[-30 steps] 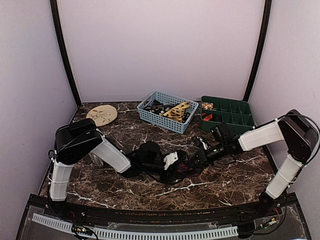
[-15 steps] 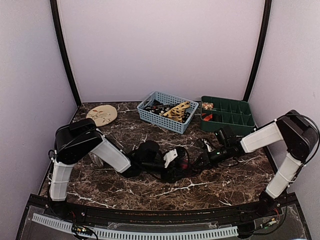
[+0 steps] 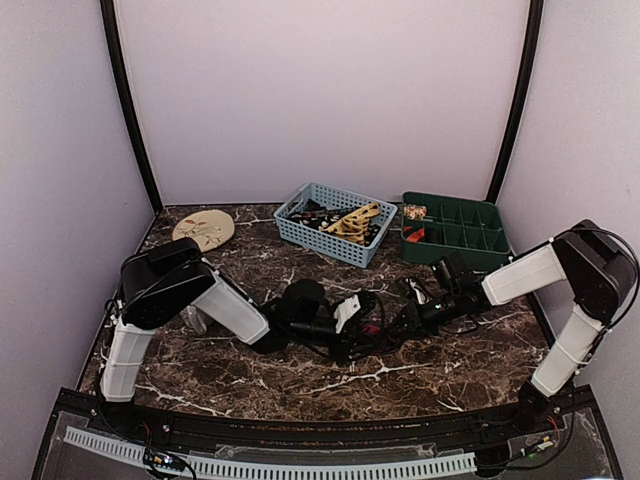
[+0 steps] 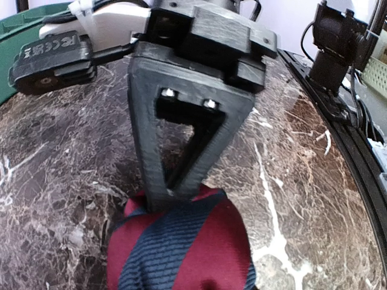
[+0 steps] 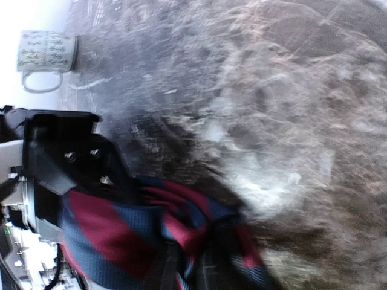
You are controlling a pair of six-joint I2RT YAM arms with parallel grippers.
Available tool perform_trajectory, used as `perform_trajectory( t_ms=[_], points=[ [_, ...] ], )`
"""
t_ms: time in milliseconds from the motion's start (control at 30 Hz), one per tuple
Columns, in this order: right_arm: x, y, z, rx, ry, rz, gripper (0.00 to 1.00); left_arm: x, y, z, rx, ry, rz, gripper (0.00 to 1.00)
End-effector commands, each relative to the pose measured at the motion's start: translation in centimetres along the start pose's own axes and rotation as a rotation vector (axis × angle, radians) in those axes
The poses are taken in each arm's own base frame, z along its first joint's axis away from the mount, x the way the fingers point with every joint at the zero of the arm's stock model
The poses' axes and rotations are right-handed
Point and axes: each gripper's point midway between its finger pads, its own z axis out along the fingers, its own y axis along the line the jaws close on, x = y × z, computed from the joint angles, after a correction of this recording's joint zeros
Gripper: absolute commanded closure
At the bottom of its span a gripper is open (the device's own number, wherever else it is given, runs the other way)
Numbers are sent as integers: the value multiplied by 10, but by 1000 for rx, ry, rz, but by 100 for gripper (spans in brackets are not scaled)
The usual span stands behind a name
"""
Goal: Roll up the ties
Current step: Roll the tie at the center of the board, then pick up the tie from the center of the board.
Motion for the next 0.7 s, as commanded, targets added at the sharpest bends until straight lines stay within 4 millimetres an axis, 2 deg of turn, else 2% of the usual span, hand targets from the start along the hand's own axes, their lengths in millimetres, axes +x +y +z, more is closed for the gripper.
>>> perform_trajectory(
  t_ms=[0, 100, 233, 467, 667],
  points=[
    [12, -10, -13, 25, 17, 77, 71, 54, -5, -13, -12, 191, 28, 84],
    [6, -7, -31, -6, -21, 127, 53, 69, -3, -20, -26, 270, 68, 88],
    [7, -13, -42, -21, -35, 207, 40, 76, -1, -21, -35, 305, 96, 89],
    [16, -26, -27, -45, 1, 324, 34, 80, 1, -21, -49, 319, 119, 89],
    [16, -7, -9, -123, 44, 307, 32, 82, 1, -21, -48, 323, 125, 89]
  ],
)
